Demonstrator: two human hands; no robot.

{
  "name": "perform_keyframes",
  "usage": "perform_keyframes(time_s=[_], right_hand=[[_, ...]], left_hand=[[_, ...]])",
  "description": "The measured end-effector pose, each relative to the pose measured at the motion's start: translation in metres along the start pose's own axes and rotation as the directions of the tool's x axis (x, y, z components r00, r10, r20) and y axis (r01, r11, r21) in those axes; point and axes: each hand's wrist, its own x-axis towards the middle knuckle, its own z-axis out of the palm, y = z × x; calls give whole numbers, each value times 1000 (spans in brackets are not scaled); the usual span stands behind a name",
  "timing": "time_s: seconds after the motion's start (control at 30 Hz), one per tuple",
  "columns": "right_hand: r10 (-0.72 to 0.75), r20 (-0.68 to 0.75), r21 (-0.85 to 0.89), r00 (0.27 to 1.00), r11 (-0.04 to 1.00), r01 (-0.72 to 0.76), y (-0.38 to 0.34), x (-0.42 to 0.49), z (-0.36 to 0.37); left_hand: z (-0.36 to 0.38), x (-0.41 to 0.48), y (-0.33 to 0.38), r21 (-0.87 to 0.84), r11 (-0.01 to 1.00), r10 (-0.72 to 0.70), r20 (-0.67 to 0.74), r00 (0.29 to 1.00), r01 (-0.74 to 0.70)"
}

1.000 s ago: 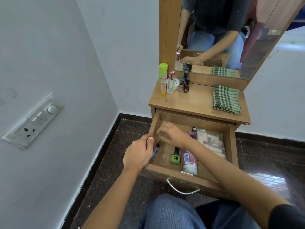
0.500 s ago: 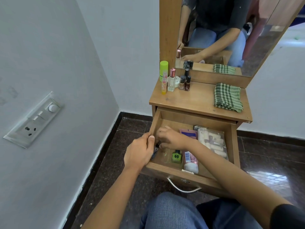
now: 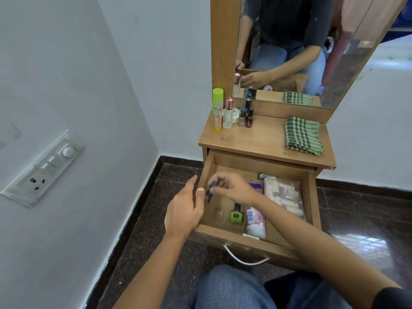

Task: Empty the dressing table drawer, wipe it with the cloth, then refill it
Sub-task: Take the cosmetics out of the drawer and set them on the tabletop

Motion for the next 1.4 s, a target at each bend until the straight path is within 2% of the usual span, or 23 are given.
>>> perform_keyframes(time_s=[0.07,0.13,0.23,0.37,0.5,0.67,0.9,1.1,1.4], right_hand=[[-47,-233,-6,971,999,46,-12,6,-25],[-93,-437,-43,895,996,82,-24,17,-51],[-158,-620,-177,768,982,59,-34,38,-81],[-112,-647,-251,754,966,-71,-25,62,-93],[-67,-684,-223,727,967,-121,-7,70,-85],[48,-782,-77,622,982,-173,4,81,-76],[185,-853,37,489,954,-296,5,98,-72],[266,-871,104,413,922,-374,2,107,-71],[286,-873,98,395,896,-433,4,114,-72]], left_hand=[[-1,-1,2,-18,1000,1,-18,1000,-2],[-2,-1,3,-9,1000,-1,-24,1000,1],[-4,-4,5,40,999,-14,-33,999,16],[-3,-6,7,101,994,-32,-45,998,37],[-1,-6,8,111,993,-31,-37,999,35],[-1,-5,7,87,996,-33,-29,999,36],[1,-5,3,100,994,-46,-22,999,48],[3,-3,1,83,996,-43,-17,999,45],[4,-2,0,87,995,-46,-12,999,47]])
